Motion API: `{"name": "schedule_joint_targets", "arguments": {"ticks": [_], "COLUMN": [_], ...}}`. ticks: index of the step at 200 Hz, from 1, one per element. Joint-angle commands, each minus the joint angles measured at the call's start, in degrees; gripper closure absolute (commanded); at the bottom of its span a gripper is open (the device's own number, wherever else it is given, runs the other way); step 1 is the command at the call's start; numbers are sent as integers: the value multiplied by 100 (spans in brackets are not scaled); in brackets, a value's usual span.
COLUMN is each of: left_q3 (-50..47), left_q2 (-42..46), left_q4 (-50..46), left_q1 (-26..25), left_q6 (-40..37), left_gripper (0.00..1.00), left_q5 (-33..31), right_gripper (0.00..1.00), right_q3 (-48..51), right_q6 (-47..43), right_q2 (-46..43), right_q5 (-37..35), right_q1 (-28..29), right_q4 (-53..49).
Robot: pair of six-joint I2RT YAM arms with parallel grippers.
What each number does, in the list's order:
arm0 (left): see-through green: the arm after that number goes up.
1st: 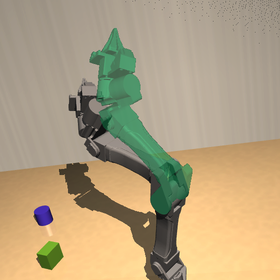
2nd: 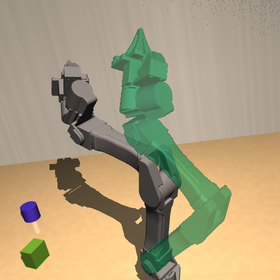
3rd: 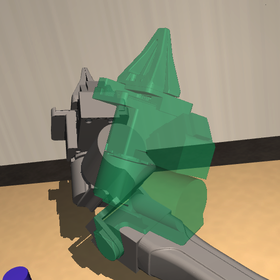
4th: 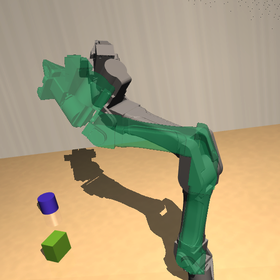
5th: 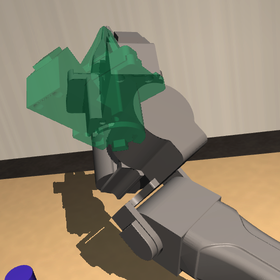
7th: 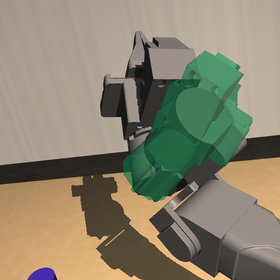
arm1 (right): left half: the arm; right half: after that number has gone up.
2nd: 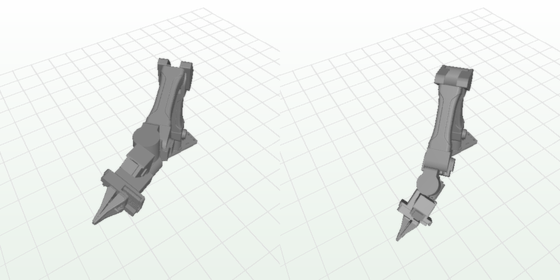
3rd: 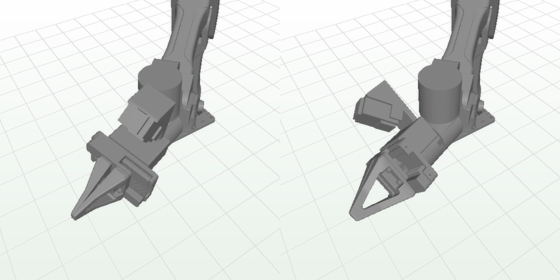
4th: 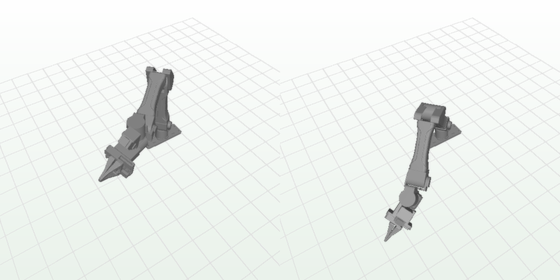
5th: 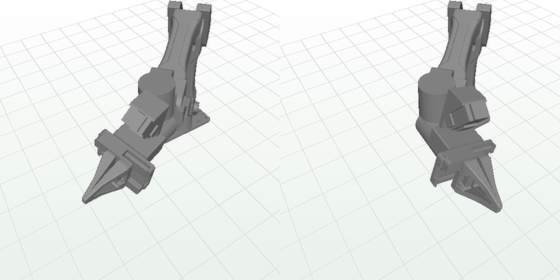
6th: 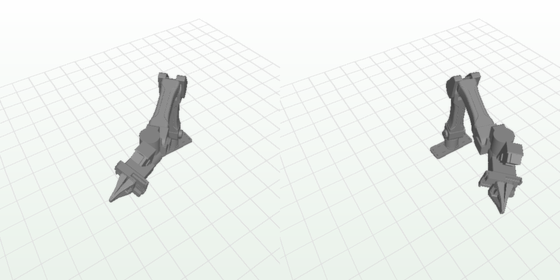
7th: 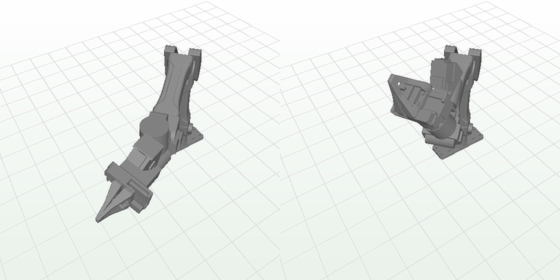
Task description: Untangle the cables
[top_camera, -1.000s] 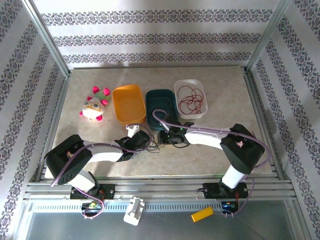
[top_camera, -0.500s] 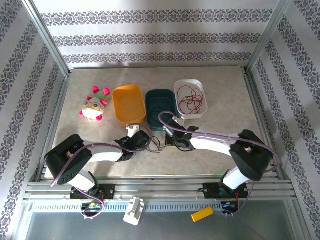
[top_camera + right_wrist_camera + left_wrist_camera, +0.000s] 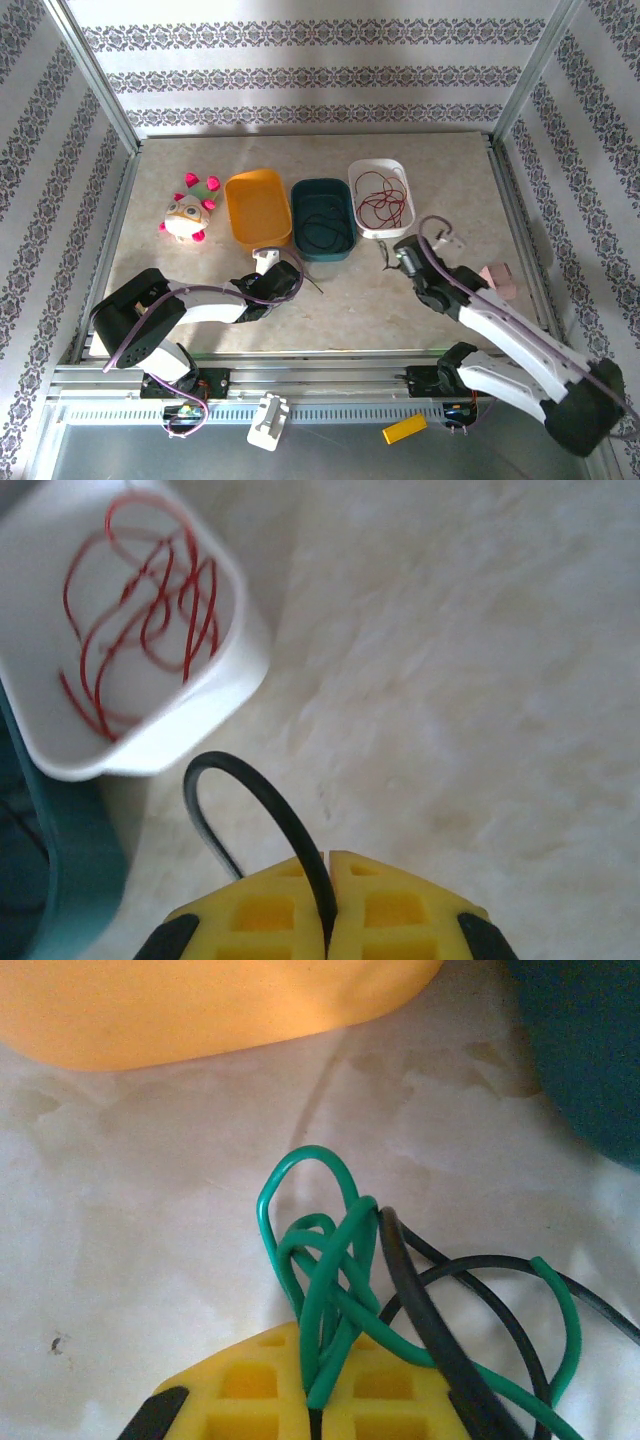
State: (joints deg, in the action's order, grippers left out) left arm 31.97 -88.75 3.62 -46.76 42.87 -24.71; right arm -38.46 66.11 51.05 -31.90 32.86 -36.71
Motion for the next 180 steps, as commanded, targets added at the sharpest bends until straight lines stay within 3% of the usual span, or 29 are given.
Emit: {"name": "schedule_joint_targets", "arguments": {"ticks": [1,27,48,116,180], "left_q3": [-226,-217,-217,-312,-682], "left_q2": [-380,-395,-397,-289,209], "left_q4": [-802,-789,-767,-626,-89], "left_q1": [124,124,124,124,124], "left_q6": [-176,-192,-209,-244,-513], "left_gripper": [100,100,100,100,100], "left_q5": [-52,-33,-20,19,241], "right_gripper": [100,100,100,100,100], "right_q3": [202,243,257,-136,-818], "right_q6": [-177,-631,-1253,-2078,-2428], "right_q2": [-628,-1281,-1332,-55,1241], "right_q5": [-156,-124,743,2848,3320], "right_q1": [-397,-749,-1091,-1053,-496], "right_q4": [-226,58,726,2135,2767]}}
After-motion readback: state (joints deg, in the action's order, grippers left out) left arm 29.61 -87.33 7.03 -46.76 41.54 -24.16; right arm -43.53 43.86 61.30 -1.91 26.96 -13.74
